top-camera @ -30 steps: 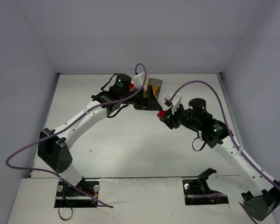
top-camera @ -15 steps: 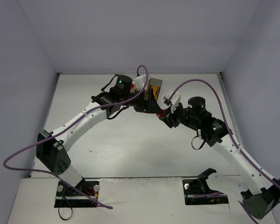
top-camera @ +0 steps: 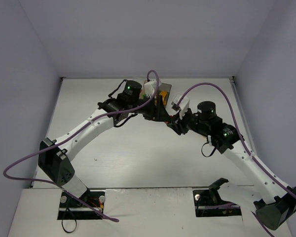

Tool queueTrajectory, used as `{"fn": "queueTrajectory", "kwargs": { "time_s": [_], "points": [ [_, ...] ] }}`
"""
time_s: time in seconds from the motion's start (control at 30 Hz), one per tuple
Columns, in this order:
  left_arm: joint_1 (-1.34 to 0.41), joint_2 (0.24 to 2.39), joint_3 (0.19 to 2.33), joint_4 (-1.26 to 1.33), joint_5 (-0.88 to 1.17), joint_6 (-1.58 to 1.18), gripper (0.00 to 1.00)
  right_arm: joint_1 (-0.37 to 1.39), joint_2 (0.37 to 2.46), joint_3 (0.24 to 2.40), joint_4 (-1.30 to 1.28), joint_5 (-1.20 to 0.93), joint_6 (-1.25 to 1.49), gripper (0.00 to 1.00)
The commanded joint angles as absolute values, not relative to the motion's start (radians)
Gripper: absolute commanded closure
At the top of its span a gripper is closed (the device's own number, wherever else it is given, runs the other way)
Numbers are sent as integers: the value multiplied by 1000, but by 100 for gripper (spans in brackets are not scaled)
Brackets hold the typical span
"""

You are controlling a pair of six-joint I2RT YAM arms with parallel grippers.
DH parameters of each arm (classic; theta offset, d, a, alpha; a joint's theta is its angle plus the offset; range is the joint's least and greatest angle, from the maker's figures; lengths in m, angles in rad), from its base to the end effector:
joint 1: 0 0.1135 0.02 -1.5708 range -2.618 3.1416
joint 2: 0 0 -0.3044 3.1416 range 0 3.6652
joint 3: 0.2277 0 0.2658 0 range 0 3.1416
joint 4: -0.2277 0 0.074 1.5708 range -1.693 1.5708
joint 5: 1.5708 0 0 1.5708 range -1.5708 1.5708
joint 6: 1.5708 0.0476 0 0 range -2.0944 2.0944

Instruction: Sort the legos into containers by color

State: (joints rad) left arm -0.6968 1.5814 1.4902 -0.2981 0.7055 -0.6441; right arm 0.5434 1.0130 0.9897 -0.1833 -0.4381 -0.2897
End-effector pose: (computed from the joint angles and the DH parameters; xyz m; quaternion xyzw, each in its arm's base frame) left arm 0.2782 -0.2730 0.4122 0.2129 0.7740 -0.5496 0.2313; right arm 0.1896 0.1381 0.4017 -0.4318 0.6375 0.2452 0.5891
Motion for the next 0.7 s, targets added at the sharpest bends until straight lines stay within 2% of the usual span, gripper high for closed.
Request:
{"fn": "queueTrajectory", "kwargs": {
  "time_s": [0.0,0.2,0.27,0.3,0.33,0.37,0.4,0.5,0.67],
  "points": [
    [-710,1531,1537,-267,712,-615,53,538,1020,1040,-98,-456,-293,95],
    [-710,1528,1531,-267,718,-603,68,538,1029,1045,-89,-460,-293,94],
    [-710,1526,1529,-261,721,-603,79,538,1032,1049,-89,-463,-293,90],
    [-710,1522,1526,-256,721,-603,83,538,1035,1049,-89,-463,-293,86],
    [-710,1520,1525,-252,718,-603,87,538,1034,1048,-89,-463,-291,75],
    [-710,1516,1523,-252,716,-597,91,538,1035,1045,-89,-463,-291,70],
    [-707,1511,1528,-262,715,-591,91,538,1032,1043,-89,-463,-291,63],
    [-698,1499,1542,-293,709,-552,92,538,1025,1032,-94,-460,-287,54],
    [-677,1477,1542,-304,716,-545,92,538,1006,1022,-97,-462,-285,45]
  ]
}}
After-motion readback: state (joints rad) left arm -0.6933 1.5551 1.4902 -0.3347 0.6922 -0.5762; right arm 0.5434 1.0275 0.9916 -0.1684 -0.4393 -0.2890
